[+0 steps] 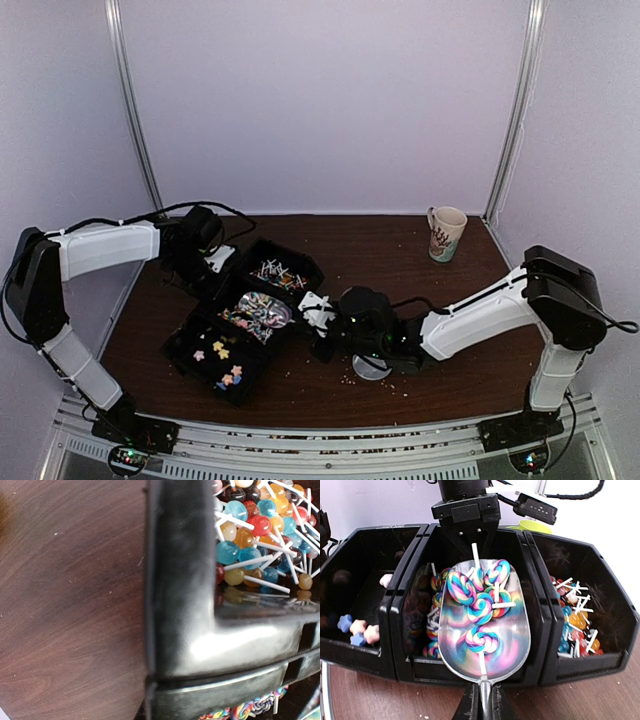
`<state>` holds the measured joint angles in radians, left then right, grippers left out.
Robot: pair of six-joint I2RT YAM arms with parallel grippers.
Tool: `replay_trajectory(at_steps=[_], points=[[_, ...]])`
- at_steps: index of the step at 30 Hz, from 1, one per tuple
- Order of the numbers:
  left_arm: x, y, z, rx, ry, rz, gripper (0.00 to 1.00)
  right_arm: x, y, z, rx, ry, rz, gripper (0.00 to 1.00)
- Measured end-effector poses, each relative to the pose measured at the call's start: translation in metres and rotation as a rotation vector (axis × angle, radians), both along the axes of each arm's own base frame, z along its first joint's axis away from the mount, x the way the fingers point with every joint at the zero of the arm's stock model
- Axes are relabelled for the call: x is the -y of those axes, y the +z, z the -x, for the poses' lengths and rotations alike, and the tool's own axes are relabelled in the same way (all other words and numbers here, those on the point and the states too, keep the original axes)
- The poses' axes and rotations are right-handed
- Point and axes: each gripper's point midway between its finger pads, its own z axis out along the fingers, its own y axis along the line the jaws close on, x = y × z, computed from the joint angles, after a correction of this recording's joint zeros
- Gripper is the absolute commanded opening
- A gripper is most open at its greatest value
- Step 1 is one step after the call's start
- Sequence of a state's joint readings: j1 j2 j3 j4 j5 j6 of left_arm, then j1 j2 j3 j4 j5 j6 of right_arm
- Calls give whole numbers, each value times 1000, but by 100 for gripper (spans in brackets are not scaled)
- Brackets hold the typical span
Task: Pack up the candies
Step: Place the fake candies in the packing bottle.
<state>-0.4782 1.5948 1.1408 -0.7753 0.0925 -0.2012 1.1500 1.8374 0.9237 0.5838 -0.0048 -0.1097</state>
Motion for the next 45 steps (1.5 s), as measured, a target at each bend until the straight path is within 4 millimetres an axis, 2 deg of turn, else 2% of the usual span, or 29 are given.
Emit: replay_trajectory(at_steps=[7,10,13,17,20,24,29,37,45], points=[[-2,0,-1,1,9,-2,0,22,-4,2,27,-30,13,0],[-2,0,-1,0,9,-2,0,32,2,3,42,-50,3,0],[-2,0,0,-5,8,0,0,42,20,3,70,-72,-25,0],[-2,3,1,-3,7,4,0,54,56,1,126,-104,-93,0],[-3,11,2,19,8,12,0,64,70,-2,148,-133,-128,0],[-2,19,1,43,7,25,0,73,68,-10,149,-170,-112,0],[-2,13,5,24,3,29,0,86,60,-12,129,-206,-47,0],[-2,12,6,20,2,30,0,125,70,-11,92,-302,58,0],[-2,14,6,26,2,33,0,160,62,-6,-4,-389,213,0]])
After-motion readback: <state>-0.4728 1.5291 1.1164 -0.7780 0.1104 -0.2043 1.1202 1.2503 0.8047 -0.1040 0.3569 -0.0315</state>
